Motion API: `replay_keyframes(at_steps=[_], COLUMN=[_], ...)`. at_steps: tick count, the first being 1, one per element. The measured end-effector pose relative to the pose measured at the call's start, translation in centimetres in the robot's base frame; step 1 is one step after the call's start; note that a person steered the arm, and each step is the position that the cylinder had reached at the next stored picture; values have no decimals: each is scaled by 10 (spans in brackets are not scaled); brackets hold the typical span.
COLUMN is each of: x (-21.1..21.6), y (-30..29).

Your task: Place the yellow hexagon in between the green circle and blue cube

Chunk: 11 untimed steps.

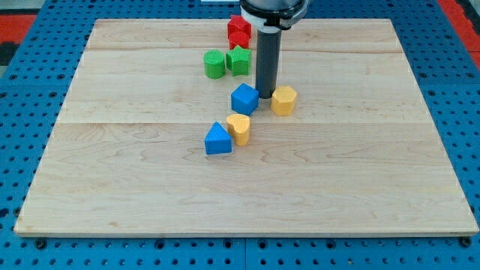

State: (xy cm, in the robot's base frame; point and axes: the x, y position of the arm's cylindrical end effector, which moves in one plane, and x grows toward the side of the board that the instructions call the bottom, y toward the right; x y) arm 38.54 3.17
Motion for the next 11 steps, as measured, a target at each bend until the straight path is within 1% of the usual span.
replay_keyframes(at_steps=[1, 2, 3, 4, 5, 6, 7, 9, 10, 11], x=[-1, -2, 45, 28, 40, 33, 1, 20, -8, -23], y=[-49, -58, -56, 11, 72, 139, 163, -33, -7, -45])
